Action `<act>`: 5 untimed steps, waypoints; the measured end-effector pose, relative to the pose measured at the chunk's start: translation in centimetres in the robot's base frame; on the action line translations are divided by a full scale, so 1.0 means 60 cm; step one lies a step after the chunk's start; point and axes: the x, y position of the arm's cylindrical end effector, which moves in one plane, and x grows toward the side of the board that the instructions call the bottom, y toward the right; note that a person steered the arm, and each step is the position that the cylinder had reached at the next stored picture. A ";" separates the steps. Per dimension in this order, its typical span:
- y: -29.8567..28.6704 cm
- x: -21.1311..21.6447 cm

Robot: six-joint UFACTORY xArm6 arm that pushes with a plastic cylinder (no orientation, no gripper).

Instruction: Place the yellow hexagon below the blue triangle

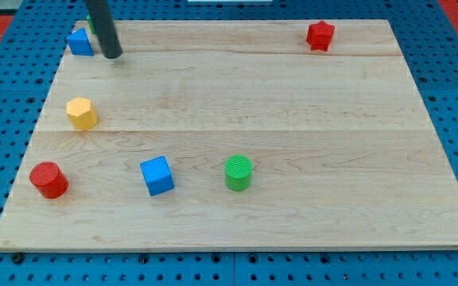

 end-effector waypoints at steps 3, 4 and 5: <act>0.065 0.259; -0.015 0.254; -0.095 0.239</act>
